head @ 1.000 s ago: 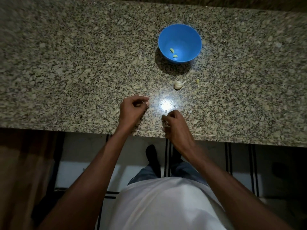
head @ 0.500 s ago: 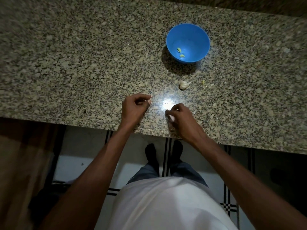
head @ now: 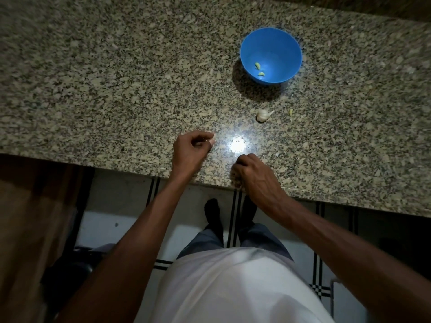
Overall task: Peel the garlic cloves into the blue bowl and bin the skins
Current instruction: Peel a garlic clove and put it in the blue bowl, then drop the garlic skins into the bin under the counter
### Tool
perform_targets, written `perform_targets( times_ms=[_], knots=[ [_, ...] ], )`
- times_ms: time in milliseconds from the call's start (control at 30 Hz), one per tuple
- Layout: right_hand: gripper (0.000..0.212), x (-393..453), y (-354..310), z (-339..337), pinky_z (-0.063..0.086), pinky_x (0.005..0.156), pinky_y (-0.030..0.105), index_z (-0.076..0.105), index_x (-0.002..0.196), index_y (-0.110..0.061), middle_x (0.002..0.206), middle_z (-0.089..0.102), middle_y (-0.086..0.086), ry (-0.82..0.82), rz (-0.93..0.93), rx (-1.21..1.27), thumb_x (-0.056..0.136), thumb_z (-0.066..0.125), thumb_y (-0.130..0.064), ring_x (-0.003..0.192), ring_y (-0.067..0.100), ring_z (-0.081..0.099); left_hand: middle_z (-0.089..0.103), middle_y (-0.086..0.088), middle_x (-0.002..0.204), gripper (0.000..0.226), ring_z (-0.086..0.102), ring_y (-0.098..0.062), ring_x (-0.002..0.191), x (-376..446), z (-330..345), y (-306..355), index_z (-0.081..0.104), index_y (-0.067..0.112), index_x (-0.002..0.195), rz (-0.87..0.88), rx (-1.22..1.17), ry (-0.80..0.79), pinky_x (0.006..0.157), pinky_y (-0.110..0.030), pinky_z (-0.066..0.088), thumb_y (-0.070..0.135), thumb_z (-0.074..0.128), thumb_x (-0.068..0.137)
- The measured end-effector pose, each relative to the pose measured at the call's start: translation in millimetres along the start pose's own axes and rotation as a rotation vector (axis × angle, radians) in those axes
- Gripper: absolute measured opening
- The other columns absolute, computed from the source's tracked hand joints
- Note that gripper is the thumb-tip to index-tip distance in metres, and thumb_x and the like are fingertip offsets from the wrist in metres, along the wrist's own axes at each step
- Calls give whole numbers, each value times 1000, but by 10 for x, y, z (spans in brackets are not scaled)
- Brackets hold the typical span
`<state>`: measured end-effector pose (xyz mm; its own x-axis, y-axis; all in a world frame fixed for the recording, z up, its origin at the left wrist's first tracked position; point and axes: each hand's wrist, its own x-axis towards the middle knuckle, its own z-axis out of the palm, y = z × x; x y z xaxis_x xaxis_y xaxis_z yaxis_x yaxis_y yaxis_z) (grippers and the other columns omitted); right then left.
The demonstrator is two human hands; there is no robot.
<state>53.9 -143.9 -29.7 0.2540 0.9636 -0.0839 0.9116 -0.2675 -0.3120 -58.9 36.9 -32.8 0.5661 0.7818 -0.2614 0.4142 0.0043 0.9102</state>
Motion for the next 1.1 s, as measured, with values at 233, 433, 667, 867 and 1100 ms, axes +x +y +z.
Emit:
perform_targets(
  times_ms=[233, 433, 667, 867, 1100],
  knots=[
    [17, 282, 171, -223, 62, 74, 39, 82, 94, -8, 94, 78, 7, 260, 387, 478, 86, 73, 5, 83, 21, 72, 79, 7, 106, 13, 74, -5, 95, -137, -123, -15, 82, 17, 104, -14, -62, 64, 78, -22, 61, 16, 80, 91],
    [9, 948, -293, -295, 61, 94, 33, 80, 99, -5, 103, 80, 8, -63, 722, 1498, 92, 76, 0, 98, 22, 74, 80, -8, 92, 12, 78, -20, 84, -375, -457, -80, 79, 7, 102, -176, -351, 343, 72, -30, 60, 9, 81, 90],
    [9, 1258, -1780, 105, 55, 58, 20, 76, 103, -2, 80, 75, 5, -467, 391, 1415, 96, 71, 0, 69, 11, 68, 80, -5, 94, 14, 76, -16, 92, -1302, -1325, -490, 78, 14, 100, -277, -577, 741, 79, -22, 58, 3, 76, 92],
    [10, 976, -3089, 669, 59, 72, 21, 76, 96, -6, 86, 74, 5, -750, 178, 1283, 95, 71, 2, 78, 12, 70, 79, -5, 91, 21, 76, -12, 83, -2540, -2018, -1142, 76, 1, 110, -391, -716, 1089, 75, -17, 58, -5, 75, 89],
    [20, 386, -4471, 1413, 61, 78, 27, 78, 87, -15, 86, 79, 0, -931, 16, 1113, 95, 71, 1, 84, 13, 75, 80, -11, 100, 17, 77, -21, 96, -3898, -2562, -2006, 78, 5, 105, -488, -753, 1309, 91, -28, 61, -2, 77, 89]
  ],
)
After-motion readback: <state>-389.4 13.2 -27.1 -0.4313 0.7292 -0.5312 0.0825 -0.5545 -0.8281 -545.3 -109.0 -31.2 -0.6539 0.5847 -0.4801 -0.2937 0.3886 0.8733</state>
